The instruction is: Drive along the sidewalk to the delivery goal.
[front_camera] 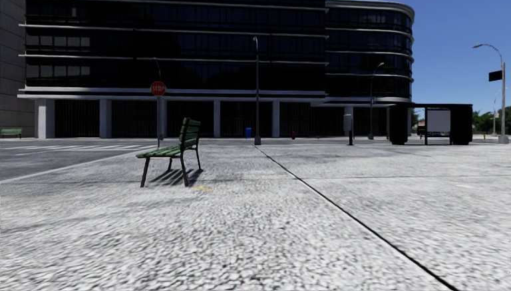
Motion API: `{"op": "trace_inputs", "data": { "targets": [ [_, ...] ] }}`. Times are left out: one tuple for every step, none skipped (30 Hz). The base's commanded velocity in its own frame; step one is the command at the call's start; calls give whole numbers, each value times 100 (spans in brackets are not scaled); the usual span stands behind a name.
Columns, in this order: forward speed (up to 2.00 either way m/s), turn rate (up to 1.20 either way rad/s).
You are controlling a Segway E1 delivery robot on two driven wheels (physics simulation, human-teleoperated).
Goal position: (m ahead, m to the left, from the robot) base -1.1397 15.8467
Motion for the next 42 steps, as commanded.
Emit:
{"op": "trace_inputs", "data": {
  "targets": [
    [200,0],
    [200,0],
    [200,0],
    [200,0],
    [200,0],
    [200,0],
    [200,0],
    [200,0],
    [200,0],
    [200,0],
    [200,0],
    [200,0],
    [200,0],
    [200,0],
    [200,0],
    [200,0],
    [200,0],
    [200,0],
    [200,0],
    [200,0],
    [200,0],
    [200,0],
    [200,0],
    [200,0],
    [200,0],
    [200,0],
    [200,0],
    [200,0],
    [200,0],
    [200,0],
    [200,0],
    [200,0],
    [200,0],
    [200,0],
    [200,0],
    [200,0],
    [200,0],
    [200,0],
    [200,0],
    [200,0],
    [200,0],
    [200,0]
  ]
}}
